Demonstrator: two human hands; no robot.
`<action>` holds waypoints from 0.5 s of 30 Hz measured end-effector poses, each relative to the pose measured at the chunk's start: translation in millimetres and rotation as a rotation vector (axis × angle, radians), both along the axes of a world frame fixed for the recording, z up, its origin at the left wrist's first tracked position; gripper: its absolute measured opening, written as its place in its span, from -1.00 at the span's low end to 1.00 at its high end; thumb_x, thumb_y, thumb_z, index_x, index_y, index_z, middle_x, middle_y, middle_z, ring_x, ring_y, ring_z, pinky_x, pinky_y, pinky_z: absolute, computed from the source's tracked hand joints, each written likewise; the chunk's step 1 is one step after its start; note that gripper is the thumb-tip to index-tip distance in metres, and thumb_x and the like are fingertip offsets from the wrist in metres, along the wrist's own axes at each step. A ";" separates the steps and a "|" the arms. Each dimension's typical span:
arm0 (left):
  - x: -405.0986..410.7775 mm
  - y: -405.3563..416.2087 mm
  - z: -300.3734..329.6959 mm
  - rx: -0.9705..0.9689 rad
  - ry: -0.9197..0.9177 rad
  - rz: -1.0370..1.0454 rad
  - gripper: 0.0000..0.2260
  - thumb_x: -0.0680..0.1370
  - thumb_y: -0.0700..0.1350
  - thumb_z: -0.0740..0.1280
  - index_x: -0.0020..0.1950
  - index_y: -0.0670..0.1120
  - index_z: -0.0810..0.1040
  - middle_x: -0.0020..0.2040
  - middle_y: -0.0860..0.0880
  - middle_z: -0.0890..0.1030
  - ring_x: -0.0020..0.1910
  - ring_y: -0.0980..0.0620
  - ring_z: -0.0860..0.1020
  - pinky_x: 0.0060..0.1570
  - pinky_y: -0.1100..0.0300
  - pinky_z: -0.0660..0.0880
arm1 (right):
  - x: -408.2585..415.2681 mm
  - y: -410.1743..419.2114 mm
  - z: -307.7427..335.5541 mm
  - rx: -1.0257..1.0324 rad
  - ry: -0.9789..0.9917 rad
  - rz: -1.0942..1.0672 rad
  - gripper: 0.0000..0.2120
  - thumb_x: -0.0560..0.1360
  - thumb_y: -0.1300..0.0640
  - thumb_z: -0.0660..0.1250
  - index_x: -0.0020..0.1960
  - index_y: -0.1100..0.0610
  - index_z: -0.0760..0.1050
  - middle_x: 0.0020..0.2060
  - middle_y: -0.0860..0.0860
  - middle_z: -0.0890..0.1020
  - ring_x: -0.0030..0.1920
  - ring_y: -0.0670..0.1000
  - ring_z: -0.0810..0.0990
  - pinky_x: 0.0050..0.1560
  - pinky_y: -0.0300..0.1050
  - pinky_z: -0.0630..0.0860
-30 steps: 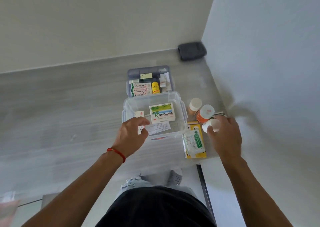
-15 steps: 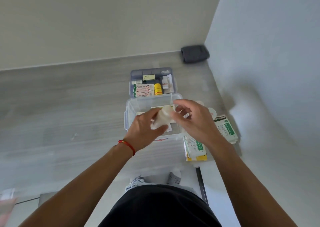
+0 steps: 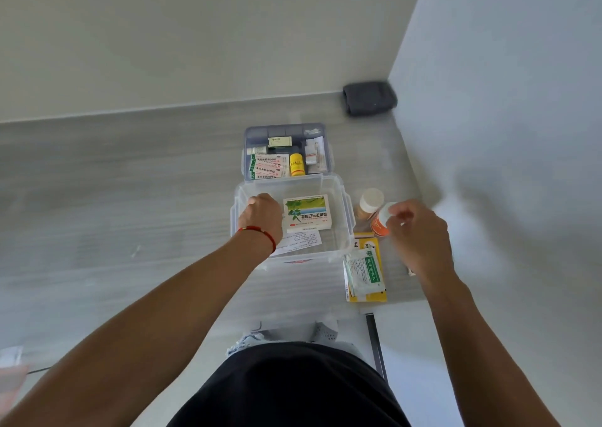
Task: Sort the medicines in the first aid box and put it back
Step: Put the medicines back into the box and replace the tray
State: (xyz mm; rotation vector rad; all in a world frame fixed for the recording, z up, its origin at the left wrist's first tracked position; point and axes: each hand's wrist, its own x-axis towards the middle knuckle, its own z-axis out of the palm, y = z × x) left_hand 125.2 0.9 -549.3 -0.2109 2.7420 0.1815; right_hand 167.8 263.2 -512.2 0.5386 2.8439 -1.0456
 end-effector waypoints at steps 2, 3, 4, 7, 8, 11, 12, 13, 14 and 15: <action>-3.4 3.0 -6.3 -0.095 -0.034 -0.058 -0.67 0.57 -0.22 0.29 0.31 -0.30 0.44 0.13 -0.23 0.49 0.05 -0.14 0.60 -0.01 0.08 0.57 | 7.6 2.2 -8.7 0.099 -0.129 0.138 -0.93 0.58 0.07 0.32 0.02 0.01 0.56 -0.17 -0.13 0.55 -0.18 -0.09 0.57 -0.15 -0.14 0.44; -3.2 4.1 -8.3 -0.144 -0.035 -0.083 -0.70 0.58 -0.22 0.29 0.30 -0.28 0.47 0.14 -0.22 0.47 0.04 -0.12 0.59 0.00 0.08 0.58 | 12.7 1.0 -15.1 0.147 -0.194 0.225 -0.90 0.59 0.06 0.32 0.03 0.07 0.57 -0.17 -0.10 0.54 -0.15 -0.04 0.60 -0.11 -0.11 0.47; -2.5 4.9 -10.0 -0.185 -0.023 -0.091 -0.72 0.58 -0.21 0.31 0.28 -0.26 0.50 0.14 -0.22 0.45 0.04 -0.12 0.58 0.01 0.08 0.59 | 18.2 -1.4 -22.1 0.191 -0.246 0.296 -0.86 0.59 0.06 0.32 0.04 0.13 0.57 -0.16 -0.07 0.56 -0.12 0.01 0.62 -0.08 -0.08 0.50; 1.3 4.5 -11.3 -0.228 0.058 -0.100 -0.76 0.56 -0.25 0.35 0.22 -0.25 0.52 0.10 -0.19 0.46 -0.02 -0.11 0.58 -0.11 0.10 0.58 | 35.1 -12.8 -40.5 0.270 -0.326 0.339 -0.70 0.59 0.00 0.34 0.20 0.17 0.48 0.06 0.08 0.58 0.10 0.11 0.60 0.08 0.01 0.56; 2.3 3.0 -10.1 -0.218 0.092 -0.112 -0.77 0.54 -0.27 0.35 0.20 -0.23 0.50 0.06 -0.18 0.47 -0.06 -0.11 0.59 -0.19 0.11 0.54 | 40.3 -17.2 -46.4 0.278 -0.345 0.319 -0.58 0.59 -0.05 0.34 0.32 0.17 0.41 0.17 0.12 0.54 0.20 0.14 0.56 0.19 0.06 0.54; 4.0 -5.0 -5.7 -0.190 0.125 -0.207 -0.78 0.53 -0.30 0.35 0.15 -0.18 0.45 -0.02 -0.13 0.51 -0.14 -0.13 0.63 -0.32 0.11 0.40 | 53.4 -31.9 -63.7 0.319 -0.407 0.295 -0.26 0.56 -0.20 0.34 0.54 0.18 0.16 0.33 0.19 0.42 0.35 0.23 0.44 0.33 0.14 0.46; 4.8 -7.8 -3.8 -0.183 0.113 -0.240 -0.81 0.54 -0.28 0.35 0.13 -0.16 0.47 -0.02 -0.12 0.53 -0.13 -0.13 0.64 -0.31 0.11 0.41 | 56.8 -37.1 -68.1 0.328 -0.414 0.287 -0.17 0.54 -0.23 0.34 0.58 0.19 0.09 0.34 0.20 0.41 0.35 0.23 0.44 0.30 0.13 0.49; 5.1 -9.9 -2.3 -0.178 0.099 -0.264 -0.85 0.55 -0.26 0.34 0.11 -0.16 0.51 -0.02 -0.12 0.55 -0.10 -0.14 0.64 -0.28 0.09 0.45 | 59.4 -41.7 -72.0 0.350 -0.408 0.280 -0.10 0.53 -0.26 0.34 0.61 0.20 0.03 0.34 0.20 0.40 0.33 0.22 0.45 0.24 0.11 0.53; 5.6 -11.8 -0.9 -0.174 0.091 -0.278 -0.88 0.57 -0.24 0.33 0.10 -0.15 0.54 -0.01 -0.12 0.57 -0.07 -0.15 0.65 -0.23 0.07 0.49 | 61.6 -45.8 -75.3 0.389 -0.391 0.276 -0.05 0.53 -0.28 0.34 0.63 0.22 -0.01 0.33 0.19 0.41 0.30 0.20 0.47 0.19 0.08 0.56; 6.4 -13.2 0.1 -0.169 0.087 -0.288 -0.89 0.59 -0.24 0.31 0.10 -0.16 0.56 0.00 -0.13 0.58 -0.05 -0.16 0.65 -0.17 0.05 0.53 | 63.1 -49.0 -78.4 0.436 -0.372 0.273 -0.03 0.53 -0.29 0.33 0.63 0.25 -0.03 0.32 0.19 0.41 0.29 0.18 0.47 0.15 0.05 0.59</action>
